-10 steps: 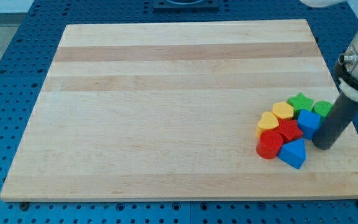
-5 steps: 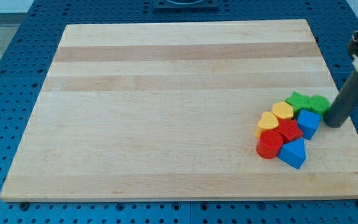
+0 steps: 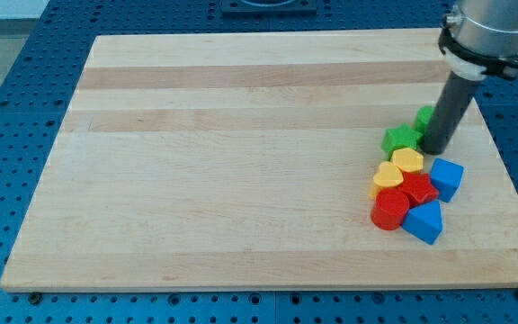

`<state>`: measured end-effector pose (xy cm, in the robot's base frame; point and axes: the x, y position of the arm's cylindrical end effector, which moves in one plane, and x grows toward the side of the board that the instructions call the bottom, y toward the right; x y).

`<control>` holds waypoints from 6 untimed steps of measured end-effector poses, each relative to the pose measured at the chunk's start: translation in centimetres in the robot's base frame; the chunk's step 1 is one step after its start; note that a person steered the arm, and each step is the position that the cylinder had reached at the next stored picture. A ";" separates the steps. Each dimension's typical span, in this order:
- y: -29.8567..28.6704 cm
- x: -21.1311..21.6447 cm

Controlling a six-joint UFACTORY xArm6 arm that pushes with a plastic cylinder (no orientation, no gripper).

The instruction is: Separate green star from group of blocks

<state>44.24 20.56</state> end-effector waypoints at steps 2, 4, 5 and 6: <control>-3.1 -1.1; -10.7 2.9; -12.1 3.6; -12.1 -1.3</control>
